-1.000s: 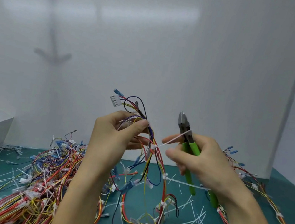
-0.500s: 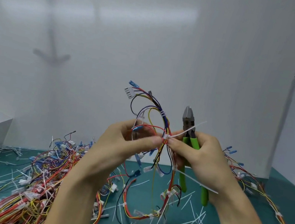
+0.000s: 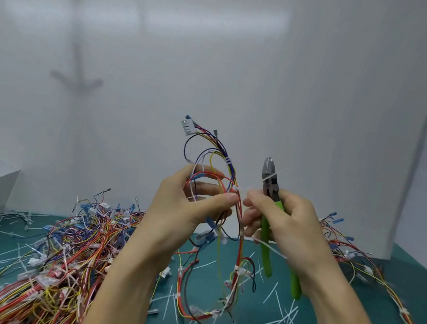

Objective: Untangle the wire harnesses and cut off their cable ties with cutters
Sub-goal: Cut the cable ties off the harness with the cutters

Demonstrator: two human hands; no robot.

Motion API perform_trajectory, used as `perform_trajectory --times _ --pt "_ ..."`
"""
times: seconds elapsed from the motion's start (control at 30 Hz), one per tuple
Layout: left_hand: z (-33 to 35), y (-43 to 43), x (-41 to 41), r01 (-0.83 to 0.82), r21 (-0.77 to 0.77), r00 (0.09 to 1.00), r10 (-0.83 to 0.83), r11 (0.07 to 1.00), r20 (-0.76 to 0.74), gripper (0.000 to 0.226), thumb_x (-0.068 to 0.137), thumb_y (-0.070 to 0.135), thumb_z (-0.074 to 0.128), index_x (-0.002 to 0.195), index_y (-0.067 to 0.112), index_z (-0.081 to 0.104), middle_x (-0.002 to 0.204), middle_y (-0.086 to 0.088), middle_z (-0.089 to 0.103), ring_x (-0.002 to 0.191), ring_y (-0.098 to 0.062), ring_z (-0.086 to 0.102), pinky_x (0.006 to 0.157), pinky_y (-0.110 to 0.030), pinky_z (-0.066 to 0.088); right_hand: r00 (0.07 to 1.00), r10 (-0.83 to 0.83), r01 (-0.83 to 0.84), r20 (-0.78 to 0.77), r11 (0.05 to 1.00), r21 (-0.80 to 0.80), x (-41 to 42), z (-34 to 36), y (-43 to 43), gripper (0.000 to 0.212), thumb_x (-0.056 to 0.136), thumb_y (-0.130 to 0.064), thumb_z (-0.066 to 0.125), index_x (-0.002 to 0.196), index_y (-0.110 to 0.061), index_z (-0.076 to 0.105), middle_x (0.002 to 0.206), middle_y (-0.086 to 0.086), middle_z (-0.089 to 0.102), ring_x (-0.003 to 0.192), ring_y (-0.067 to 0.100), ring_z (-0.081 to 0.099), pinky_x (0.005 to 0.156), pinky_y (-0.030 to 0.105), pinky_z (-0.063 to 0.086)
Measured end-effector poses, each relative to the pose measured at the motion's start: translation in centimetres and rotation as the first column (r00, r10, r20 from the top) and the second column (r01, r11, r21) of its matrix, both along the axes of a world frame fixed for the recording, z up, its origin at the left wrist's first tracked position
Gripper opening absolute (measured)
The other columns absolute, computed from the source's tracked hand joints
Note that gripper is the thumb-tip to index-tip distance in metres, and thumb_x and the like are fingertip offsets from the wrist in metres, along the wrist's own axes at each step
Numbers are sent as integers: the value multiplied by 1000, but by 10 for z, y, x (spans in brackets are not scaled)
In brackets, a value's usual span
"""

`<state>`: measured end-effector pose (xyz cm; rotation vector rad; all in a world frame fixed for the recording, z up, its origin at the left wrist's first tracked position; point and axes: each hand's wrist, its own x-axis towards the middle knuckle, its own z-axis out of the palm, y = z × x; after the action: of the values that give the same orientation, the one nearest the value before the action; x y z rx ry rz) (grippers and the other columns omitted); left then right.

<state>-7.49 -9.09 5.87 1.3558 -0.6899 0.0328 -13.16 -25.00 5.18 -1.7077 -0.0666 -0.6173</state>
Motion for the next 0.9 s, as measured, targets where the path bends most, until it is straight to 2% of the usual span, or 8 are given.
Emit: perform_trajectory --times 0.1,0.17,0.23,0.33,0.5,0.67,0.77,0.9 --pt "0 0 1 -18 -20 1000 18 1000 -13 22 81 9 78 100 9 68 84 -7 76 68 -18 73 61 -17 54 984 -178 181 30 965 -188 1 -1 -4 46 89 -60 50 82 -17 65 74 4 70 66 15 65 68 38 51" --pt "-1 1 1 -40 -10 999 40 999 -2 20 81 14 78 98 9 70 85 -7 77 71 -20 74 64 -18 55 946 -315 317 72 862 -396 2 -2 -8 62 83 -74 37 83 -17 62 75 5 66 70 15 59 66 30 48" --pt "0 1 1 -63 4 998 63 998 24 17 81 17 78 96 12 73 85 -6 77 73 -21 75 65 -17 55 950 -303 296 76 798 -525 0 0 -11 71 78 -80 30 82 -16 60 68 2 60 63 13 51 52 19 35" --pt "0 0 1 -82 -14 995 83 996 50 11 82 15 77 92 15 75 81 -4 76 71 -20 74 64 -16 54 967 -251 221 39 756 -617 -3 0 -14 66 74 -82 29 70 -21 52 56 -6 50 55 5 44 52 17 34" --pt "1 -1 0 -91 -45 993 94 995 65 8 82 13 75 90 15 75 77 -2 76 67 -16 73 62 -16 54 964 -256 231 72 674 -701 -3 -2 -13 63 76 -80 27 70 -20 46 61 -5 44 53 9 37 55 19 34" --pt "1 -1 0 -102 -35 991 105 994 79 8 82 13 75 89 18 74 79 0 77 68 -15 74 62 -15 53 963 -238 257 125 674 -693 -4 -1 -9 63 79 -77 28 74 -18 49 64 -4 46 57 10 38 55 21 33" --pt "1 -3 0 -87 -34 993 89 996 79 10 82 12 76 91 14 74 81 -3 77 67 -14 73 62 -15 53 968 -221 241 118 688 -684 -4 -1 -7 62 79 -76 28 74 -18 50 63 -5 46 56 10 38 56 22 33" --pt "1 -4 -2 -79 -20 993 80 997 89 10 81 12 76 89 18 73 80 -1 77 68 -16 75 61 -14 52 971 -213 231 110 705 -671 -4 -1 -8 56 81 -72 27 72 -22 50 60 -5 46 55 9 40 53 22 32"
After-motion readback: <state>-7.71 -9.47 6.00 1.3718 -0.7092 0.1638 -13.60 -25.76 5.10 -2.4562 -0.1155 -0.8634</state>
